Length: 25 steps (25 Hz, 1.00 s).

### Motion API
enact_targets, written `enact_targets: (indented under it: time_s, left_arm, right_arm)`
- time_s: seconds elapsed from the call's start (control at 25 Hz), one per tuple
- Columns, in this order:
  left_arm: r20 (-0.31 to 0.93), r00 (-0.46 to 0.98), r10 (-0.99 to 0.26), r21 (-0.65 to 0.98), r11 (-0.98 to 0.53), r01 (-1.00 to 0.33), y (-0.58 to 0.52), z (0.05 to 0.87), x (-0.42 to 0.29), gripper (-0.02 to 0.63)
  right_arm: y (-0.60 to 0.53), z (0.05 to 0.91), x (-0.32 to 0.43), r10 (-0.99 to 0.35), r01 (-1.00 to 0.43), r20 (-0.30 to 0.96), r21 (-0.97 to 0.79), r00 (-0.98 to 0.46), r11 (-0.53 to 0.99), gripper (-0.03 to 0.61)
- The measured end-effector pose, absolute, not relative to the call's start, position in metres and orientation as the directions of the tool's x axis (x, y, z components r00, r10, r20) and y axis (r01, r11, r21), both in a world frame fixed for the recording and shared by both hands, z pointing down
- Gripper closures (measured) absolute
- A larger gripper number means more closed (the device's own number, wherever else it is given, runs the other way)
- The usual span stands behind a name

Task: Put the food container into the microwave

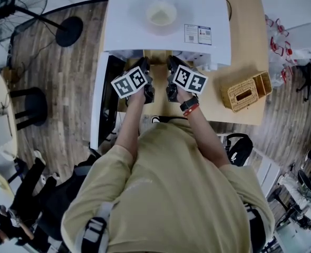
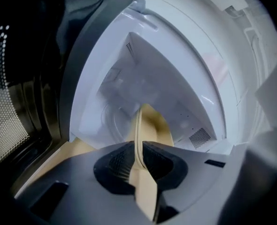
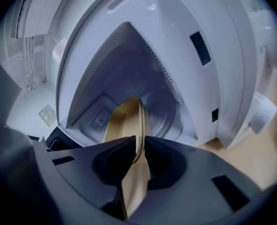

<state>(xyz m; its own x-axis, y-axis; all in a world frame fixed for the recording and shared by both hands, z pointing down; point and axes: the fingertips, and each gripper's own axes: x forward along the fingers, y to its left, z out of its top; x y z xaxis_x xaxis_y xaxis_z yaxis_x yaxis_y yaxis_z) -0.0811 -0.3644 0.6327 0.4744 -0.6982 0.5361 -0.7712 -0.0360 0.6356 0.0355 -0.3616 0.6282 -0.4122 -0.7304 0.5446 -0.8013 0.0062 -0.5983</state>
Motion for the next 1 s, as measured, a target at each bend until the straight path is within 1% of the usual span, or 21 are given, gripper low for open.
enact_targets:
  time_s: [0.6,0.88,1.0]
  left_arm:
    - [0.522,0.462,-0.717,0.632,-0.037,-0.774,-0.403,0.641,-0.081,0.551]
    - [0.501,0.449,-0.740,0.592,-0.086,-0.802,-0.407,0.636,-0.077,0.546]
    - [0.482,0.465,-0.743,0.597,-0.110,-0.795,-0.407,0.632,-0.077,0.535]
  right_arm:
    - [-0.400,0.632,0.032,-0.760,-0.818,0.511,-0.574,-0.403,0.048,0.512]
    - [-0.402,0.634,0.032,-0.760,-0.839,0.504,-0.536,-0.409,0.096,0.492]
    - [-0.402,0.632,0.032,-0.766,-0.822,0.488,-0.562,-0.419,0.092,0.480]
